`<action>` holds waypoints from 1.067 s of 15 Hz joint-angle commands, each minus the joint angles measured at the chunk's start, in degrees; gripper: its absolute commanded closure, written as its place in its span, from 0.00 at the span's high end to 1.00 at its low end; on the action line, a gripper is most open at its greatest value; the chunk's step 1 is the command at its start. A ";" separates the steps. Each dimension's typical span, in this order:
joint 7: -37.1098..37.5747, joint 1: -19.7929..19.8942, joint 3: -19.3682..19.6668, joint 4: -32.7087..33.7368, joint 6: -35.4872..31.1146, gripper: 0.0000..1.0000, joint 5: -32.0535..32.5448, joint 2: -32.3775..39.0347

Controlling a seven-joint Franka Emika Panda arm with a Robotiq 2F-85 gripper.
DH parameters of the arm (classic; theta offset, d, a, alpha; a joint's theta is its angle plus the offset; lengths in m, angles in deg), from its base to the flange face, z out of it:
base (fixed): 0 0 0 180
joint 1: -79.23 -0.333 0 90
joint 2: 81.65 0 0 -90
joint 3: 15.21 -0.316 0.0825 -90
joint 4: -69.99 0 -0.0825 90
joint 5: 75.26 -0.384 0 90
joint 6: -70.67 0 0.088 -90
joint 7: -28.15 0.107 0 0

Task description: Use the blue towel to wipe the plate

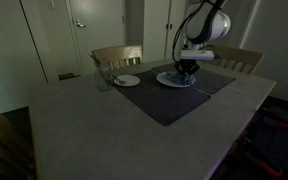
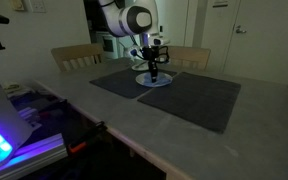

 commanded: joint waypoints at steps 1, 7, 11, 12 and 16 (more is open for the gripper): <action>-0.95 1.21 -0.87 2.27 -2.05 0.02 -4.25 3.09; -1.92 1.85 -2.45 3.24 -1.38 0.02 -8.08 4.07; -2.45 2.18 -3.55 3.66 -1.01 0.02 -9.90 4.23; -2.63 2.30 -3.91 3.74 -0.94 0.02 -10.27 4.22; -4.72 3.68 -6.43 4.48 0.29 0.02 -12.85 4.44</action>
